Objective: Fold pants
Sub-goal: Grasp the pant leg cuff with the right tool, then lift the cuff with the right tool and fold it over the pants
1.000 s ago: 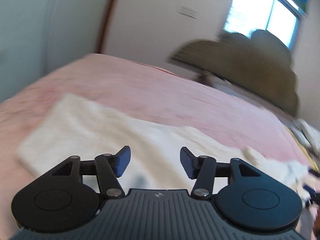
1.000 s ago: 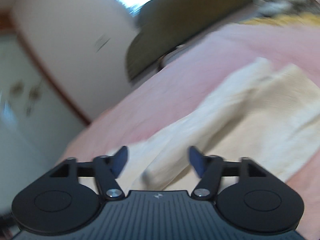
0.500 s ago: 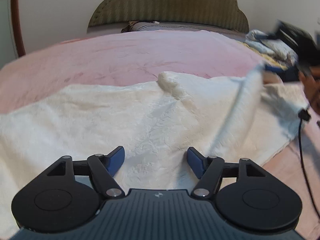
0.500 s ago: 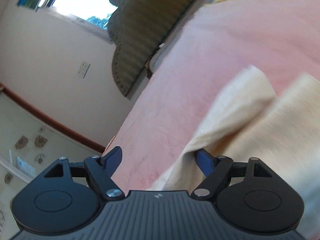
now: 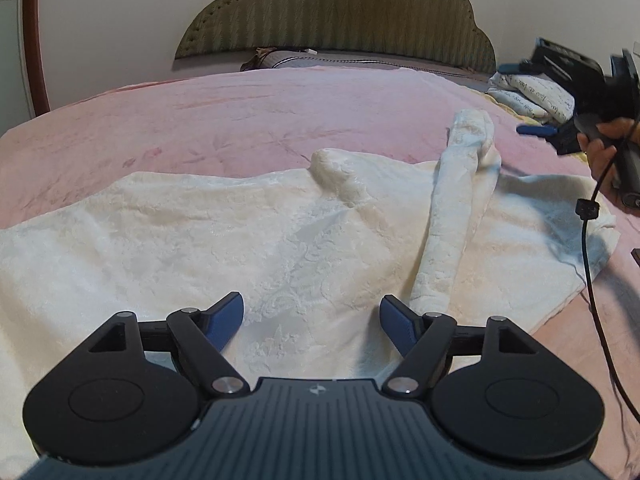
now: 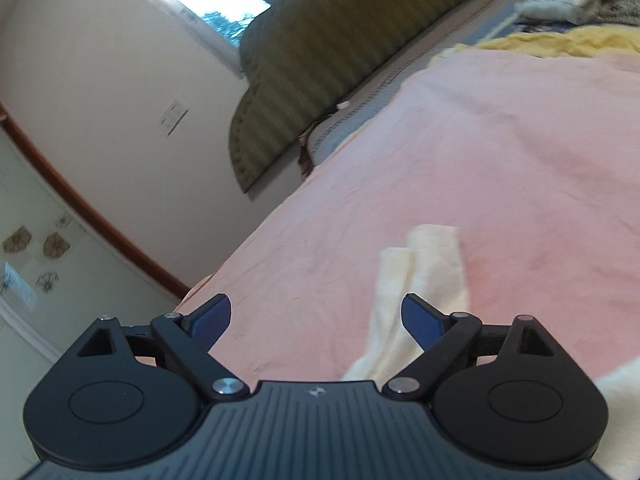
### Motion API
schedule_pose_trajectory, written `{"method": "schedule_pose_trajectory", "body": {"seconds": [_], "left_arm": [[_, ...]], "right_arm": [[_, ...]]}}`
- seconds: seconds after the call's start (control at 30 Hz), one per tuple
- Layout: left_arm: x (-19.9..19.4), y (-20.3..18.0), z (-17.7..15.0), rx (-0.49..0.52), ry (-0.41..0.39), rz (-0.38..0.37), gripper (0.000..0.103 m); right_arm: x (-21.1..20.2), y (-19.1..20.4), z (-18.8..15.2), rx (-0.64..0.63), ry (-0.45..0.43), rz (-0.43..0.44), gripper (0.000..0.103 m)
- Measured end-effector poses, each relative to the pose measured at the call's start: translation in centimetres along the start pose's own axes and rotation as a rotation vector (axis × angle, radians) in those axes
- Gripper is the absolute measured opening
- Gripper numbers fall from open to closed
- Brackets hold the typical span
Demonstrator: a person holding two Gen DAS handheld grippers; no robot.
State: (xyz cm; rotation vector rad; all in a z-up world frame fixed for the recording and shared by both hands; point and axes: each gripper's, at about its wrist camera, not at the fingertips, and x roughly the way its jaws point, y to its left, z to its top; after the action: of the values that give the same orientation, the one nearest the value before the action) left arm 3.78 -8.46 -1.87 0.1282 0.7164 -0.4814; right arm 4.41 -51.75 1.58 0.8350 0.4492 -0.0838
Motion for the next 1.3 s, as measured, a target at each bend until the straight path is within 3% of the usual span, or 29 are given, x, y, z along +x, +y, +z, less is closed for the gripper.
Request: {"method": "schedule_pose_trajectory", "body": {"seconds": [0.13, 0.2, 0.47, 0.67, 0.77, 0.8, 0.83, 0.9, 0.93, 1.0, 1.13, 1.3], "left_arm": [[0.1, 0.2, -0.2, -0.019, -0.011, -0.006, 0.078], [0.1, 0.1, -0.3, -0.008, -0.013, -0.001, 0.079], [0.3, 0.0, -0.3, 0.0, -0.018, 0.002, 0.08], [0.4, -0.3, -0.5, 0.025, -0.025, 0.013, 0.083], [0.4, -0.2, -0.5, 0.021, -0.025, 0.009, 0.084], [0.4, -0.1, -0.5, 0.019, -0.025, 0.007, 0.084], [0.4, -0.1, -0.5, 0.017, -0.025, 0.006, 0.084], [0.4, -0.1, -0.5, 0.015, -0.024, 0.004, 0.084], [0.4, -0.1, -0.4, 0.013, -0.025, 0.002, 0.084], [0.2, 0.1, -0.3, -0.003, -0.029, -0.005, 0.084], [-1.0, 0.7, 0.2, -0.043, -0.092, -0.067, 0.085], [-1.5, -1.2, 1.6, 0.056, -0.124, -0.174, 0.091]], "right_arm": [[0.0, -2.8, -0.5, 0.135, 0.04, 0.085, 0.094], [0.9, -2.3, -0.5, 0.12, 0.044, 0.145, 0.094], [5.2, -1.9, 0.0, 0.068, 0.06, -0.033, 0.094], [7.6, -3.0, 0.7, 0.105, 0.055, 0.033, 0.094], [9.1, -2.7, 0.9, 0.074, 0.091, -0.059, 0.092], [9.4, -2.5, 0.9, 0.051, 0.102, -0.07, 0.08], [9.4, -2.1, 0.8, 0.023, 0.104, -0.096, 0.057], [9.2, -1.8, 0.7, 0.003, 0.104, -0.12, 0.026], [8.9, -2.0, 0.6, 0.007, 0.101, -0.107, 0.018], [8.2, -2.1, 0.6, -0.006, 0.084, -0.113, 0.011], [6.3, -1.6, 0.6, -0.042, 0.028, -0.12, 0.008], [3.0, 1.2, 1.5, -0.13, -0.044, -0.054, 0.007]]}}
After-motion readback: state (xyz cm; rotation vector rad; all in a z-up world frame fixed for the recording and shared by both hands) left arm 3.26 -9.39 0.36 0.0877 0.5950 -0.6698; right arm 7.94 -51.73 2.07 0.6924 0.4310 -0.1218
